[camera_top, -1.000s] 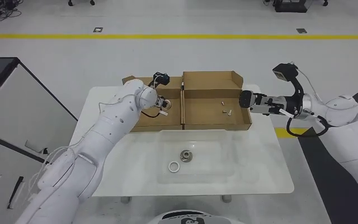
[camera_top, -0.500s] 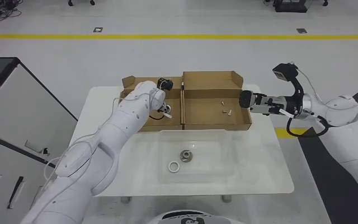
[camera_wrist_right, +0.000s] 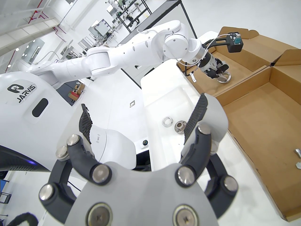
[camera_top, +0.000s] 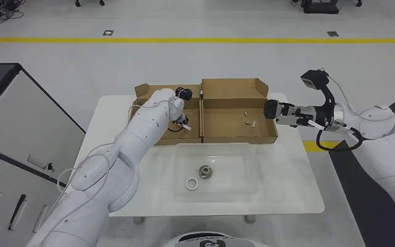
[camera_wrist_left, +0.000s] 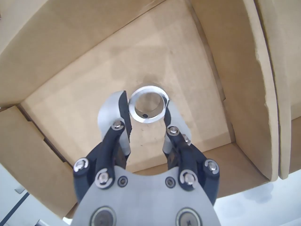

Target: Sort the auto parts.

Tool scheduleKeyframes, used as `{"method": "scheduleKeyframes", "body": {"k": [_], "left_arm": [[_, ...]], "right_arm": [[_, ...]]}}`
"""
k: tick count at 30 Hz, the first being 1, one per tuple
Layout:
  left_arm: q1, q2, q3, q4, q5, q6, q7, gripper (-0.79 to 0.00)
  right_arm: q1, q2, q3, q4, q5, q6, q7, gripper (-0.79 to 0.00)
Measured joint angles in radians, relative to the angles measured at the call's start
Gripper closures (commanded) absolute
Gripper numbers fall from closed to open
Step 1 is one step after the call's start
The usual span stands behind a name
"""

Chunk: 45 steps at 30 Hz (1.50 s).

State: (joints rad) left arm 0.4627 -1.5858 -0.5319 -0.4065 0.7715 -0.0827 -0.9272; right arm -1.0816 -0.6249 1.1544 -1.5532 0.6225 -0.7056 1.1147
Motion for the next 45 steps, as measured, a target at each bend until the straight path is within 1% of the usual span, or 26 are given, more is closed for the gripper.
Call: {"method": "scheduleKeyframes", "body": {"k": [2, 4, 8, 12, 15, 18, 21, 24, 27, 30, 33, 34, 36, 37, 40, 43, 45], "left_arm": [[-0.005, -0.006, -0.002, 0.016, -0.002, -0.005, 0.007, -0.742], [-0.011, -0.01, -0.006, 0.03, -0.005, -0.01, 0.016, -0.785], [-0.025, -0.012, -0.02, 0.048, -0.015, -0.024, 0.035, -0.785], [-0.042, -0.006, -0.041, 0.056, -0.03, -0.049, 0.062, -0.785], [-0.052, 0.005, -0.061, 0.05, -0.041, -0.081, 0.088, -0.785], [-0.055, 0.023, -0.084, 0.031, -0.049, -0.127, 0.123, -0.785], [-0.048, 0.046, -0.109, -0.003, -0.052, -0.174, 0.158, -0.785], [-0.031, 0.077, -0.14, -0.062, -0.049, -0.224, 0.179, -0.785], [0.006, 0.118, -0.18, -0.158, -0.04, -0.284, 0.183, -0.785], [0.071, 0.17, -0.237, -0.299, -0.019, -0.321, 0.167, -0.785], [0.174, 0.231, -0.325, -0.495, -0.006, -0.358, 0.129, -0.785], [0.227, 0.256, -0.369, -0.59, -0.001, -0.374, 0.108, -0.785], [0.316, 0.293, -0.439, -0.74, 0.014, -0.391, 0.069, -0.785], [0.379, 0.315, -0.486, -0.84, 0.02, -0.398, 0.04, -0.785], [0.521, 0.354, -0.584, -1.055, 0.021, -0.421, -0.032, -0.785], [0.621, 0.377, -0.645, -1.203, 0.006, -0.445, -0.089, -0.785], [0.661, 0.387, -0.665, -1.262, -0.006, -0.462, -0.12, -0.785]], "right_arm": [[0.0, 0.0, 0.0, 0.0, 0.0, 0.0, 0.0, -0.785], [0.0, 0.0, 0.0, 0.0, 0.0, 0.0, 0.0, -0.785], [0.0, 0.0, 0.0, 0.0, 0.0, 0.0, 0.0, -0.785], [0.0, 0.0, 0.0, 0.0, 0.0, 0.0, 0.0, -0.785], [0.0, 0.0, 0.0, 0.0, 0.0, 0.0, 0.0, -0.785], [0.0, 0.0, 0.0, 0.0, 0.0, 0.0, 0.0, -0.785], [0.0, 0.0, 0.0, 0.0, 0.0, 0.0, 0.0, -0.785], [0.0, 0.0, 0.0, 0.0, 0.0, 0.0, 0.0, -0.785], [0.0, 0.0, 0.0, 0.0, 0.0, 0.0, 0.0, -0.785], [0.0, 0.0, 0.0, 0.0, 0.0, 0.0, 0.0, -0.785], [0.0, 0.0, 0.0, 0.0, 0.0, 0.0, 0.0, -0.785], [0.0, 0.0, 0.0, 0.0, 0.0, 0.0, 0.0, -0.785], [0.0, 0.0, 0.0, 0.0, 0.0, 0.0, 0.0, -0.785], [0.0, 0.0, 0.0, 0.0, 0.0, 0.0, 0.0, -0.785], [0.0, 0.0, 0.0, 0.0, 0.0, 0.0, 0.0, -0.785], [0.0, 0.0, 0.0, 0.0, 0.0, 0.0, 0.0, -0.785], [0.0, 0.0, 0.0, 0.0, 0.0, 0.0, 0.0, -0.785]]}}
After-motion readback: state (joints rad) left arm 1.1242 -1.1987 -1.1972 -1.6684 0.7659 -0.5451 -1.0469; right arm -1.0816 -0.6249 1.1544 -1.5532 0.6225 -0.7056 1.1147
